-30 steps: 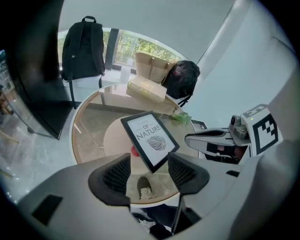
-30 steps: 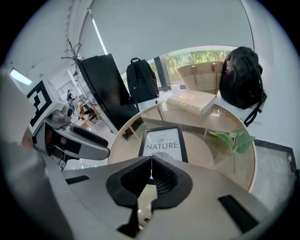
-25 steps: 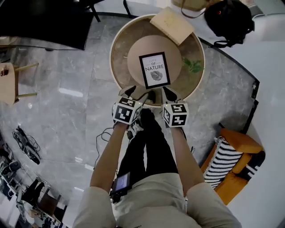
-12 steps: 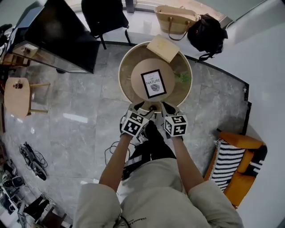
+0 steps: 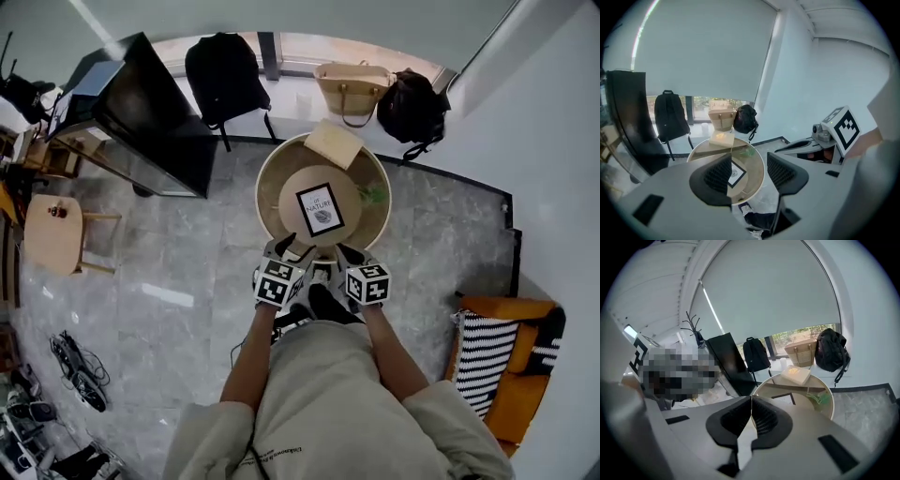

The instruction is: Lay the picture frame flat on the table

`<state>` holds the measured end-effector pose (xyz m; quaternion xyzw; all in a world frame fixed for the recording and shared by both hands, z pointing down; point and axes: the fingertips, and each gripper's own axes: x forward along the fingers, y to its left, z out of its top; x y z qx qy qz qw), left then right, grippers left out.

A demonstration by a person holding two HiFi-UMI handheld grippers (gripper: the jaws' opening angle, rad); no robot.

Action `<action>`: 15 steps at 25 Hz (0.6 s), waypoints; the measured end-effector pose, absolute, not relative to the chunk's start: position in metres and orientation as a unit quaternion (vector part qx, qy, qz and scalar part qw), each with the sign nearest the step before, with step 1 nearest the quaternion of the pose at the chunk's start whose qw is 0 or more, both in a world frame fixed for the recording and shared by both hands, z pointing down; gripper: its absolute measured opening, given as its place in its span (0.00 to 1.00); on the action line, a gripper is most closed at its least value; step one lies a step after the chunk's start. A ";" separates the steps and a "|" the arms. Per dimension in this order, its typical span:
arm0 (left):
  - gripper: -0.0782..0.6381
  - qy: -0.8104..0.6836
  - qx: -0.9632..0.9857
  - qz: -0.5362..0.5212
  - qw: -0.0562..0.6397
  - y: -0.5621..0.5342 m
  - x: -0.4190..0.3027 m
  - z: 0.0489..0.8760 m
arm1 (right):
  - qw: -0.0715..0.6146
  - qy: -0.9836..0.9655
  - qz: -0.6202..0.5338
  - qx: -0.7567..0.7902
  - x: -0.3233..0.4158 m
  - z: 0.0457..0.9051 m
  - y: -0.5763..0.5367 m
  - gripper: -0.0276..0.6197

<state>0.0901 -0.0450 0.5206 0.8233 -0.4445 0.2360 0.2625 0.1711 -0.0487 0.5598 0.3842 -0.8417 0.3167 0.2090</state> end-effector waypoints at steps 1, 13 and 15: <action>0.45 -0.448 0.825 0.231 0.257 -0.046 0.092 0.516 | 0.209 -0.842 0.317 0.384 0.175 0.557 -0.053 0.09; 0.16 -0.475 0.821 0.221 0.226 -0.043 0.097 0.502 | 0.195 -0.836 0.303 0.414 0.205 0.541 -0.057 0.09; 0.15 -0.475 0.822 0.218 0.225 -0.041 0.100 0.503 | 0.189 -0.837 0.302 0.416 0.206 0.541 -0.056 0.09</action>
